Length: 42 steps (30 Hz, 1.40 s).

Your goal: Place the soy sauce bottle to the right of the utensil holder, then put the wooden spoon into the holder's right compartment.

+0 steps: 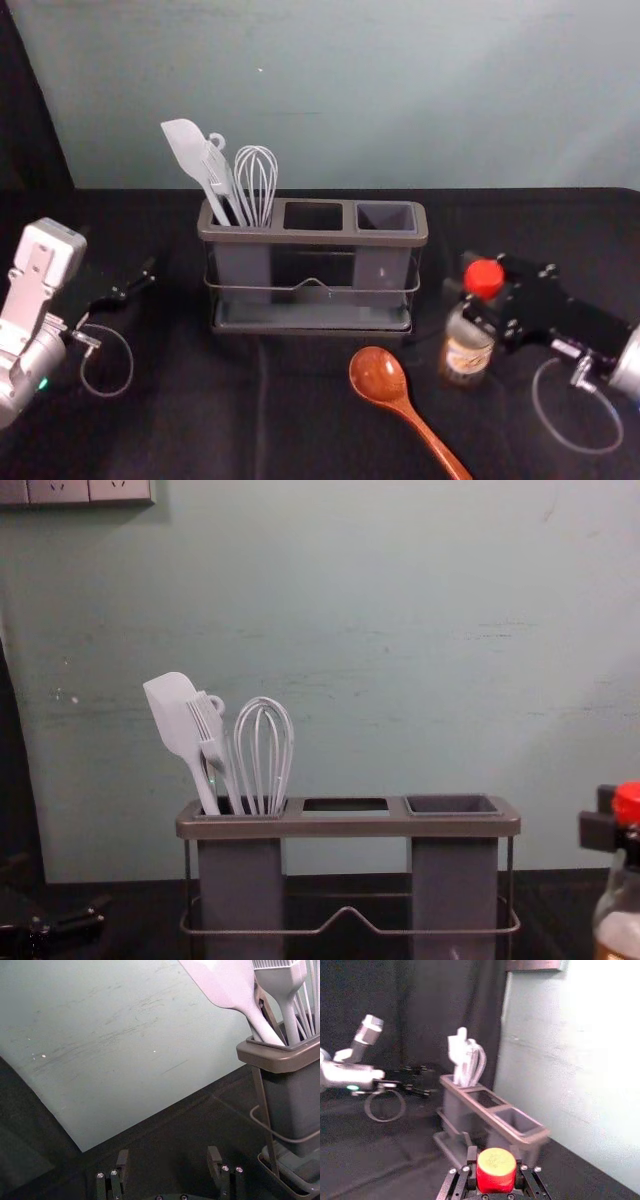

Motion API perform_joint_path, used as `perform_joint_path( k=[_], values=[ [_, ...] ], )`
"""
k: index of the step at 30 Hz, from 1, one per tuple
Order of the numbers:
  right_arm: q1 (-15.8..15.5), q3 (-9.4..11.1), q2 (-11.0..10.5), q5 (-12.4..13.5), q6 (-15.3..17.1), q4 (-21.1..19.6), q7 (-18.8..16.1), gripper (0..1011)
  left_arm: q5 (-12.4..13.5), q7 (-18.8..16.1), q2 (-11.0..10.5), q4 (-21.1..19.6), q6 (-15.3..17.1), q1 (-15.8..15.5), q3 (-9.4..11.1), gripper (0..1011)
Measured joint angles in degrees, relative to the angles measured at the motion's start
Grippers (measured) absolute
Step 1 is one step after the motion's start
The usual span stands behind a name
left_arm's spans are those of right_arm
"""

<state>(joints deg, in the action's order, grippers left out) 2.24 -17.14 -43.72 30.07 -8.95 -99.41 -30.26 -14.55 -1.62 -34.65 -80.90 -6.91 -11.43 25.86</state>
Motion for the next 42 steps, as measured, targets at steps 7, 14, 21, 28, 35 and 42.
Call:
perform_joint_path(
  k=[7,14,21,28,35,42],
  values=[
    [1.20,1.71,1.61,-0.92,-0.29,3.74,0.97,388,0.00,0.00,0.00,0.00,0.00,0.00,0.00,1011],
    [5.39,1.92,4.65,-1.99,-1.01,10.05,0.48,387,0.00,0.00,0.00,0.00,0.00,0.00,0.00,1011],
    [10.11,1.48,7.84,-2.48,-0.92,15.96,-1.10,387,0.00,0.00,0.00,0.00,0.00,0.00,0.00,1011],
    [13.75,0.51,10.53,-3.92,0.54,19.64,-2.12,387,0.00,0.00,0.00,0.00,0.00,0.00,0.00,1012],
    [15.86,-0.20,12.76,-4.36,0.79,22.15,-2.76,387,0.00,0.00,0.00,0.00,0.00,0.00,0.00,1011],
    [17.12,-0.66,14.30,-4.69,0.28,24.22,-3.33,387,0.00,0.00,0.00,0.00,0.00,0.00,0.00,1012]
  ],
)
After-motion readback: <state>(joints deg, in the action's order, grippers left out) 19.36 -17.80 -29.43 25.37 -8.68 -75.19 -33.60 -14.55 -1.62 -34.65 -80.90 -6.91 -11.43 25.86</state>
